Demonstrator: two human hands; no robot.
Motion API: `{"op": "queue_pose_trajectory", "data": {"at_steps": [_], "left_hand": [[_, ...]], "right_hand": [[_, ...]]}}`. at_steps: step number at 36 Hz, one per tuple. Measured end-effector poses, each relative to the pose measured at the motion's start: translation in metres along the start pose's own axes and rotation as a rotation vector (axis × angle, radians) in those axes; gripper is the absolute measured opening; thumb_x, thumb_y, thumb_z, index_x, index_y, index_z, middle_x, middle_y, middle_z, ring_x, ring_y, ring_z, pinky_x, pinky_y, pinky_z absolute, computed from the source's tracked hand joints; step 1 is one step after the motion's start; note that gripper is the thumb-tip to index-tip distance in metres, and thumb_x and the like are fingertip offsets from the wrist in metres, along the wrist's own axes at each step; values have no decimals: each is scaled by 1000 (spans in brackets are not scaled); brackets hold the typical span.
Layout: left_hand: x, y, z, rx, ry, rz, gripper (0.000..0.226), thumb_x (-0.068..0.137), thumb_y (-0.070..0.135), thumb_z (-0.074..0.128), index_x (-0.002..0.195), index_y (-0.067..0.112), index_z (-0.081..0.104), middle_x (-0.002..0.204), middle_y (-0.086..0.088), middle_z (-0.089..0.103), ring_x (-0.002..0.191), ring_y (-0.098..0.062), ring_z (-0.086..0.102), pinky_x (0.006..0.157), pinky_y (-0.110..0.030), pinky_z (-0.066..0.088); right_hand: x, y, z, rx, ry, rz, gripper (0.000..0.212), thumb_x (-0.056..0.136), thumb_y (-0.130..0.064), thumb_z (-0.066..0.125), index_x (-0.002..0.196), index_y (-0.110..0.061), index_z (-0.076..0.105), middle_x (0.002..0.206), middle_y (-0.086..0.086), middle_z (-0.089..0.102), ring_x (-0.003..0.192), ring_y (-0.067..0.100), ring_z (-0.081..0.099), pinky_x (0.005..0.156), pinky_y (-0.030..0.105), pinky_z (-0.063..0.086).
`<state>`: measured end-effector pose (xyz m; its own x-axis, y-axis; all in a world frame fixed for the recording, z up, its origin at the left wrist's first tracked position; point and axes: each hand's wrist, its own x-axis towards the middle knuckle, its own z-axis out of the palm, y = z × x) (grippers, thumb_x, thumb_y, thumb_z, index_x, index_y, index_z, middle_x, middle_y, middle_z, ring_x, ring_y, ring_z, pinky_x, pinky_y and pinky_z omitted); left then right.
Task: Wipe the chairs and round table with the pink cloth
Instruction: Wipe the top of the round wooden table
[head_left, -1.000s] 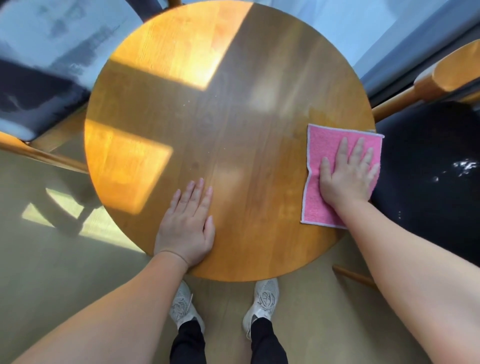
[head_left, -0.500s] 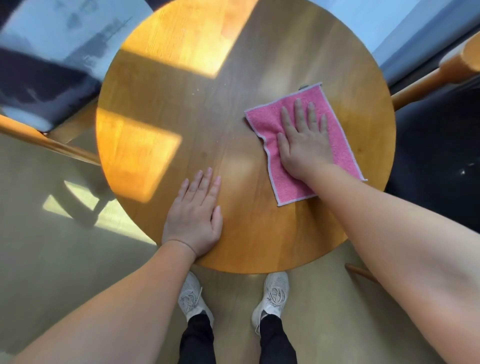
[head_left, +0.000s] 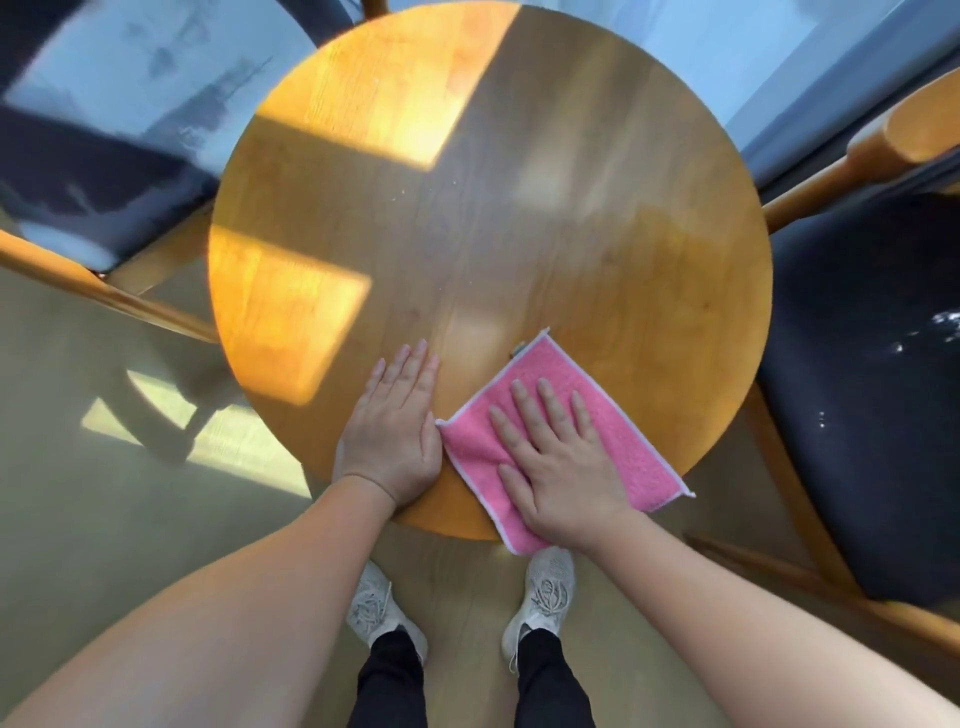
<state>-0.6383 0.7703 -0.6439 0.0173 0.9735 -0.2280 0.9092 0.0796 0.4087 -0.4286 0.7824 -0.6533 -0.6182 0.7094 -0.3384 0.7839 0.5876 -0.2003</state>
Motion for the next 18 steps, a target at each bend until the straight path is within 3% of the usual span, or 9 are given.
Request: {"op": "queue_pose_trajectory", "data": {"at_steps": [4, 7, 9, 11, 14, 18], "left_hand": [[-4, -3, -4, -103, 14, 27, 62, 81, 22, 27, 135, -2, 45, 144, -18, 38, 136, -31, 33, 115, -39, 13], [-6, -15, -12, -113, 30, 41, 59, 81, 21, 29, 130, -6, 49, 140, -24, 42, 132, -38, 38, 112, -43, 19], [-5, -30, -19, -24, 32, 0, 61, 83, 25, 28, 132, -5, 48, 142, -24, 39, 134, -36, 35, 113, -42, 17], [-5, -46, -27, 66, 15, -56, 64, 85, 30, 25, 136, -3, 43, 147, -20, 34, 137, -32, 31, 114, -39, 11], [-1, -65, -35, 151, 23, -38, 62, 85, 30, 28, 135, -3, 44, 147, -20, 35, 135, -34, 34, 113, -43, 16], [7, -79, -35, 135, 61, -26, 59, 85, 28, 33, 136, 1, 44, 147, -18, 36, 136, -32, 33, 112, -44, 19]], "right_hand": [[-3, -1, -9, 76, 7, 15, 62, 97, -52, 19, 152, -24, 17, 160, 5, 9, 149, 32, 5, 119, 47, -6], [-2, -20, -11, 191, 128, 318, 66, 95, -49, 18, 153, -16, 16, 160, 14, 8, 149, 32, 4, 119, 47, -4], [6, -37, -8, 209, 97, 557, 69, 96, -49, 14, 155, -14, 6, 161, 19, 0, 149, 34, -3, 118, 47, -9], [16, -49, -2, 225, 38, 683, 70, 98, -50, 14, 154, -13, -7, 160, 21, -12, 148, 34, -14, 118, 50, -12], [25, -63, 7, 162, 6, 570, 70, 98, -51, 12, 147, -14, -19, 155, 16, -27, 144, 35, -27, 115, 51, -19], [18, -63, 8, 91, -15, 220, 68, 96, -54, 14, 151, -19, -6, 157, 9, -18, 144, 34, -23, 114, 46, -22]]}}
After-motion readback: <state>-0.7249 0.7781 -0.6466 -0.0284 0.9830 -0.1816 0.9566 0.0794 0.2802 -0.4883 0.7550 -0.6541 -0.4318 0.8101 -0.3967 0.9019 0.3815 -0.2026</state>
